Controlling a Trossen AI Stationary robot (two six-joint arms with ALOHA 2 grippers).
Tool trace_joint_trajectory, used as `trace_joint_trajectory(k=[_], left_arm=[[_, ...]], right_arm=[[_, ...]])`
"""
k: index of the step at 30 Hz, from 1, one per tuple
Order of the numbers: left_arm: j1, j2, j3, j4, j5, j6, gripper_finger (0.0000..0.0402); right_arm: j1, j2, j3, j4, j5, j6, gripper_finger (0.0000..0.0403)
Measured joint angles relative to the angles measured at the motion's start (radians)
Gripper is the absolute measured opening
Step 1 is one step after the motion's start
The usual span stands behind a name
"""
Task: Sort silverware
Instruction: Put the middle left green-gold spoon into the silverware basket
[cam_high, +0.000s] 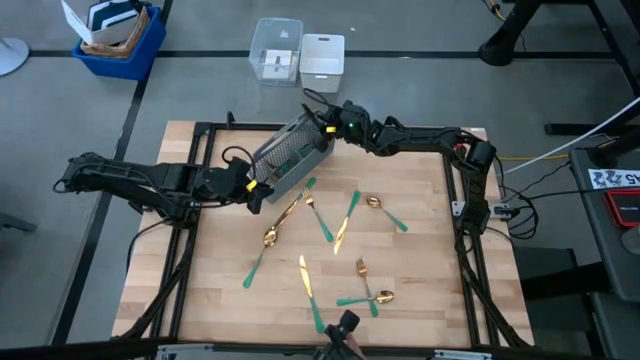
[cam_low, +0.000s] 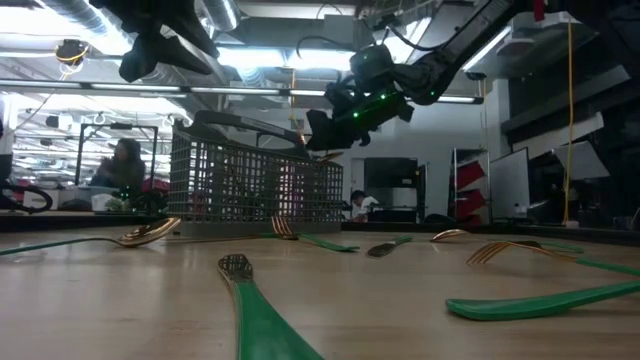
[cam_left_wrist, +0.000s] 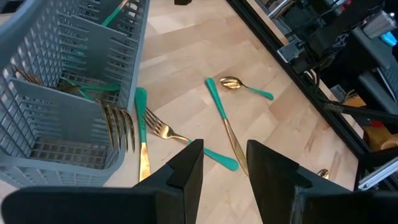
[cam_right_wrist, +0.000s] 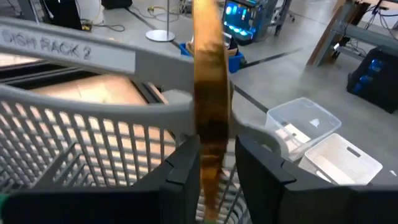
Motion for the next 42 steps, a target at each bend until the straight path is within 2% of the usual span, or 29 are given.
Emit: trace_joint_trajectory(k=[4, 7, 12, 16, 20, 24, 28, 36, 40, 42], left_arm=[[0.000, 0.000, 0.000, 0.002, 0.007, -0.030, 0.0114], [0.000, 0.000, 0.000, 0.002, 0.057, -0.038, 0.0114], [0.000, 0.000, 0.000, 0.002, 0.209, -0.048, 0.0114], [-0.001, 0.000, 0.000, -0.007, 0.375, -0.082, 0.0114], [-0.010, 0.000, 0.000, -0.081, 0.485, -0.142, 0.0114], [-0.046, 0.004, 0.000, -0.203, 0.529, -0.242, 0.0114], [-0.095, 0.033, 0.000, -0.281, 0.537, -0.334, 0.0114], [-0.186, 0.210, 0.000, -0.267, 0.536, -0.375, 0.0114], [-0.207, 0.321, 0.000, -0.251, 0.529, -0.378, 0.0114], [-0.210, 0.375, 0.000, -0.236, 0.515, -0.378, 0.0114]], right_arm=[[0.000, -0.037, 0.000, -0.037, 0.000, 0.000, 0.0110], [0.000, -0.076, 0.000, -0.070, 0.002, 0.000, 0.0110], [0.000, -0.159, 0.000, -0.130, 0.002, 0.001, 0.0110], [0.001, -0.227, 0.000, -0.200, -0.008, 0.009, 0.0111], [0.002, -0.297, 0.000, -0.280, -0.039, 0.015, 0.0111], [0.002, -0.357, 0.000, -0.356, -0.129, 0.083, 0.0111], [0.002, -0.408, 0.000, -0.415, -0.275, 0.170, 0.0111], [0.002, -0.486, 0.000, -0.452, -0.623, 0.307, 0.0111], [0.002, -0.503, 0.000, -0.451, -0.717, 0.337, 0.0111], [0.002, -0.503, 0.000, -0.452, -0.726, 0.351, 0.0111]])
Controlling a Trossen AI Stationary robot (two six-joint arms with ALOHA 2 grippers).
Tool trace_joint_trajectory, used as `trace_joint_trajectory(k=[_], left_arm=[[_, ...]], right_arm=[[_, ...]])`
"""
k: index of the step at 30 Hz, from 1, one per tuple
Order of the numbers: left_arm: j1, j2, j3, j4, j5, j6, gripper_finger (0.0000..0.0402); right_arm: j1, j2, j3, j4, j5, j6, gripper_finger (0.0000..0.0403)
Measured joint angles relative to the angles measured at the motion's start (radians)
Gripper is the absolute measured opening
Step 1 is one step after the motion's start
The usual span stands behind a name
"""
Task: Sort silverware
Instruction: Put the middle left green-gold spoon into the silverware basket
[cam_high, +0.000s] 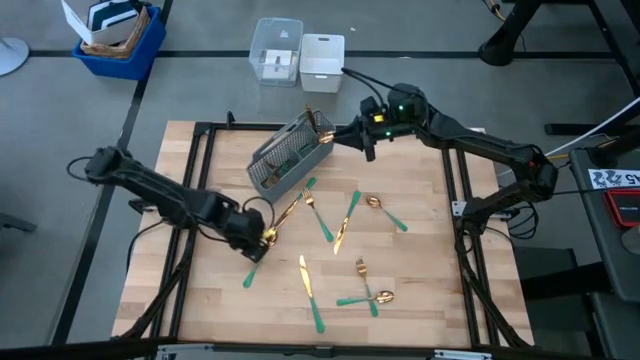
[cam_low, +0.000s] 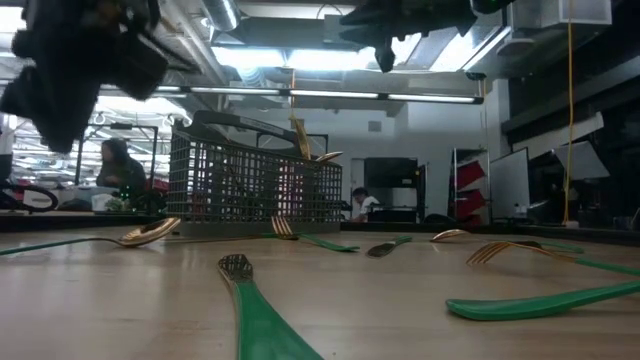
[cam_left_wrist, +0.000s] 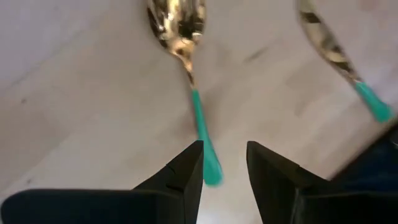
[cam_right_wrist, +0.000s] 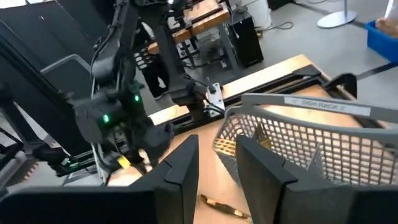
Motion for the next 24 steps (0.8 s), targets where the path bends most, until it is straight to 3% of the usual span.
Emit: trace_joint_trajectory(k=[10, 24], left_arm=[[0.000, 0.199, 0.000, 0.071, -0.165, -0.044, 0.0114], [-0.009, 0.323, 0.003, 0.162, -0.169, -0.052, 0.0114]], right_arm=[[0.000, 0.000, 0.000, -0.023, 0.003, 0.009, 0.0111], [0.000, 0.000, 0.000, -0.061, 0.003, -0.001, 0.0111]])
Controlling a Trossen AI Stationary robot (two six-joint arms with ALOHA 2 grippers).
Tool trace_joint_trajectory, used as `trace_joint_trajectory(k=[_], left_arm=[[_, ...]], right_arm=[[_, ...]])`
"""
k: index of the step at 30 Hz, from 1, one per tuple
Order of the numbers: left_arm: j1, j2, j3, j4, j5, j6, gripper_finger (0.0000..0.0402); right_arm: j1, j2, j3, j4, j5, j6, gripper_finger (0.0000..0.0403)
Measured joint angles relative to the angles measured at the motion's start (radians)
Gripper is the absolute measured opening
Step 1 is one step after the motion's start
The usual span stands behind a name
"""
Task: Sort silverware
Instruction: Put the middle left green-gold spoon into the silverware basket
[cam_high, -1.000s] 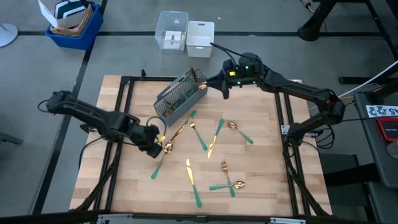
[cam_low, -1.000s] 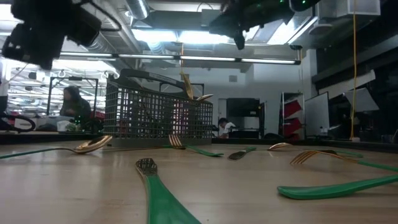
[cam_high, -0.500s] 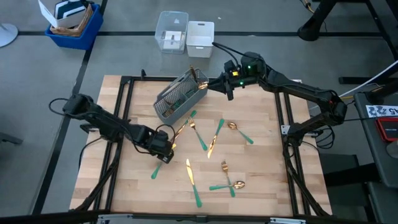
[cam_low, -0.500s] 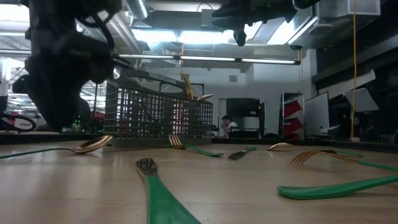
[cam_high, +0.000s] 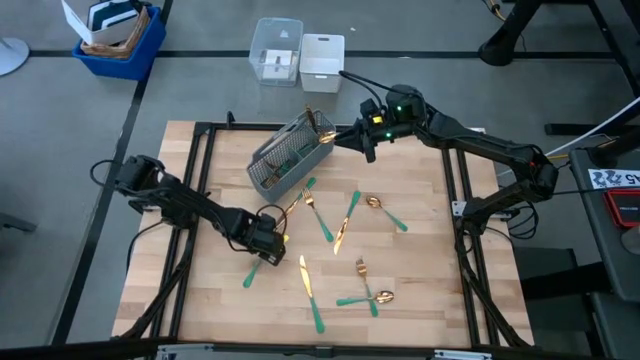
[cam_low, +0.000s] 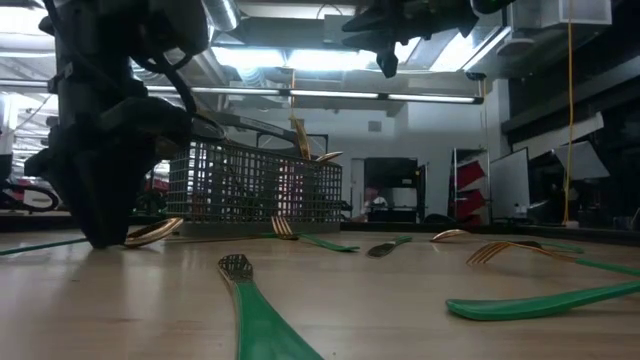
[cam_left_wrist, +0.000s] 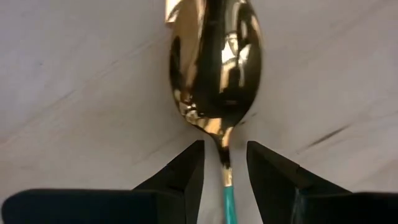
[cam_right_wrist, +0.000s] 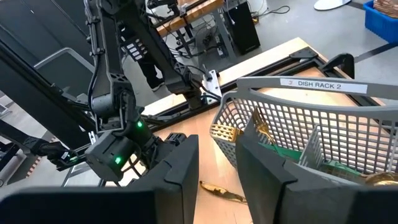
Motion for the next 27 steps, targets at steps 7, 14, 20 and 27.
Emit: trace_joint_trajectory(k=[7, 14, 20, 27], left_arm=[[0.000, 0.018, 0.001, -0.018, -0.002, 0.000, 0.0109], [0.001, 0.019, 0.000, -0.047, 0.016, 0.005, 0.0056], [0.004, 0.020, -0.001, -0.045, 0.021, -0.005, 0.0008], [0.005, 0.001, -0.006, -0.001, 0.026, -0.001, 0.0010]], right_arm=[[0.000, 0.000, 0.000, 0.001, 0.000, -0.001, 0.0111], [0.000, 0.000, 0.000, 0.001, 0.000, -0.001, 0.0111], [0.000, 0.000, 0.000, 0.002, 0.000, -0.002, 0.0111], [0.000, 0.000, 0.000, 0.002, 0.000, -0.004, 0.0111]])
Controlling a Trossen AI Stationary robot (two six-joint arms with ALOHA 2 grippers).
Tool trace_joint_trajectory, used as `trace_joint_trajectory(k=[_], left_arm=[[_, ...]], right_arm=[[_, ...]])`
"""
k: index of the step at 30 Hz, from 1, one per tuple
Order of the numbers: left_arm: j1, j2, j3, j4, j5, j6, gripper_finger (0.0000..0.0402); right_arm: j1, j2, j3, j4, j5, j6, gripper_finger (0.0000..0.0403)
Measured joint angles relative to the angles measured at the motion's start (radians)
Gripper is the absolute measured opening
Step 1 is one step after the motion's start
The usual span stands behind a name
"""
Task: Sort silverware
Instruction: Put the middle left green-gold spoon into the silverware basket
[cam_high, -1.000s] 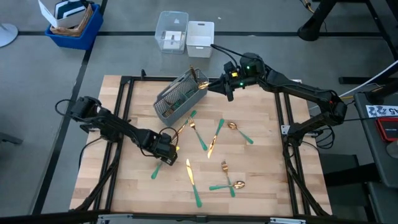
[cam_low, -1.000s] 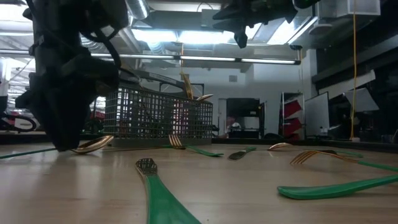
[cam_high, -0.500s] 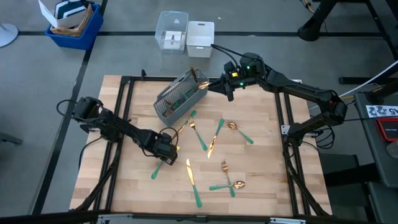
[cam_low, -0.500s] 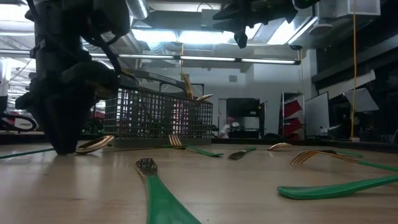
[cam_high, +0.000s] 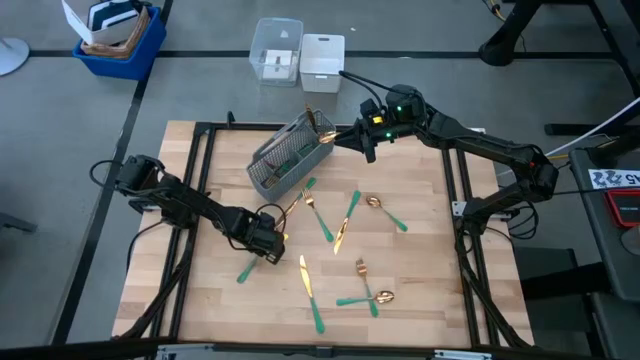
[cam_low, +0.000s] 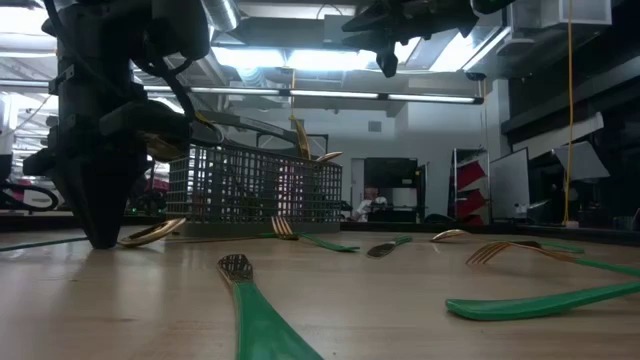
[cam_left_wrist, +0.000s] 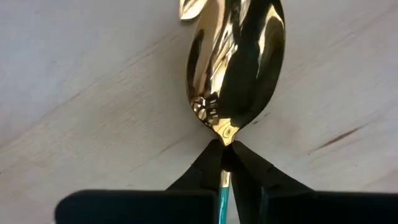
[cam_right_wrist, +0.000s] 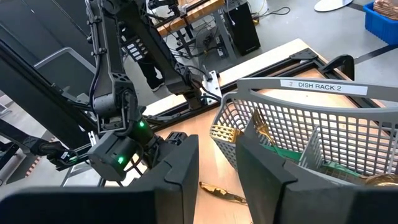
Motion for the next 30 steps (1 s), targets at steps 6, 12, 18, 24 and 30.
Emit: trace_joint_trajectory(k=[6, 12, 18, 24, 30], left_arm=[[0.005, -0.090, -0.002, 0.043, 0.019, 0.000, 0.0007], [0.007, -0.204, 0.001, 0.102, 0.004, 0.015, 0.0004], [0.020, -0.325, 0.002, 0.200, -0.084, 0.041, 0.0007], [0.076, -0.430, 0.002, 0.383, -0.347, 0.179, 0.0005], [0.201, -0.448, 0.002, 0.721, -0.562, 0.584, 0.0003]], right_arm=[[0.000, 0.000, 0.000, 0.003, 0.000, 0.000, 0.0111], [-0.002, 0.000, 0.000, 0.013, 0.000, 0.000, 0.0111], [-0.002, 0.000, 0.000, 0.015, 0.000, -0.033, 0.0111], [-0.002, 0.000, 0.000, 0.016, 0.000, -0.053, 0.0111], [-0.001, 0.000, 0.000, 0.044, 0.000, -0.086, 0.0111]])
